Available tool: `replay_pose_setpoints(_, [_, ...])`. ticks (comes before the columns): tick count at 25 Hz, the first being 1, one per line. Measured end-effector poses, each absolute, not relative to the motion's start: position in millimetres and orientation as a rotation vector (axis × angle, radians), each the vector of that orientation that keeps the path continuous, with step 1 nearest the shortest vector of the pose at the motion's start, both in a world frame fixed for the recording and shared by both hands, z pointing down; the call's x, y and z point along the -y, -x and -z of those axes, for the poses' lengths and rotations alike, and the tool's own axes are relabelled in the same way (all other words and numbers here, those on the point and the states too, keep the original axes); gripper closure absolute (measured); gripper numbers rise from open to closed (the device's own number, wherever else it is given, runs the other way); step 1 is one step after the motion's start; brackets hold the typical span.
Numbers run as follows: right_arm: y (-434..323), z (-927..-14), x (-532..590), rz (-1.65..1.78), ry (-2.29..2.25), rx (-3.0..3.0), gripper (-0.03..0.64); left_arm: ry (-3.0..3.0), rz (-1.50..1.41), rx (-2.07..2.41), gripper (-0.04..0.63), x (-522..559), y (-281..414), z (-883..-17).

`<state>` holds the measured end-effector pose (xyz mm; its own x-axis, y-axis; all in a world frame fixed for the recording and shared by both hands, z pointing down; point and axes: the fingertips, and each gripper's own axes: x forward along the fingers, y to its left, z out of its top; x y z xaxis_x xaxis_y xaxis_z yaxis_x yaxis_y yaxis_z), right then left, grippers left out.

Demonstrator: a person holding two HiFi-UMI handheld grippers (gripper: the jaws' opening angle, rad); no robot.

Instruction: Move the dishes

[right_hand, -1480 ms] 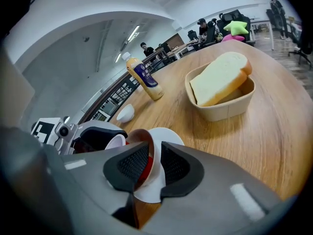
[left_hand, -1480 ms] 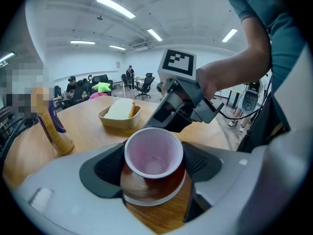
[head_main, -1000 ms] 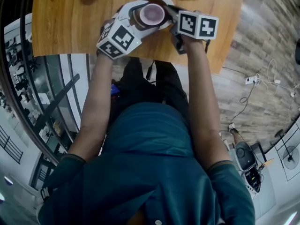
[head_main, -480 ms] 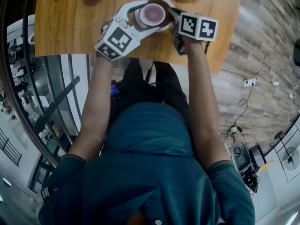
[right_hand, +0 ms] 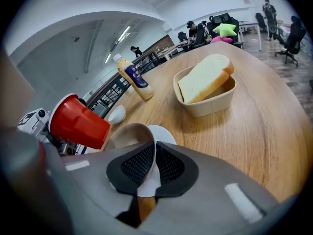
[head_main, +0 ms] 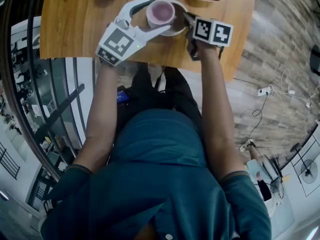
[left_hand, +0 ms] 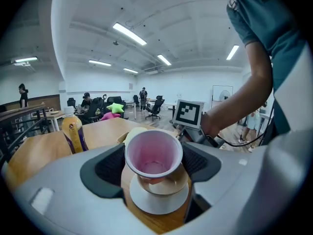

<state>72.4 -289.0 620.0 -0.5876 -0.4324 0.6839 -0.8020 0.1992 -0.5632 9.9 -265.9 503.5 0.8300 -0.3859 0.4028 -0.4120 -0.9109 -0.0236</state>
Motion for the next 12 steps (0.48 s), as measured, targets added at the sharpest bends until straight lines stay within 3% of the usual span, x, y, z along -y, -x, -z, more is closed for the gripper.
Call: replay_pose_setpoints(12, [-79.9, -603.3, 284.6, -1.311, -1.198, 2.097, 0.59, -2.92, -0.603, 0.791, 0.242, 276.6, 36.7, -483.2])
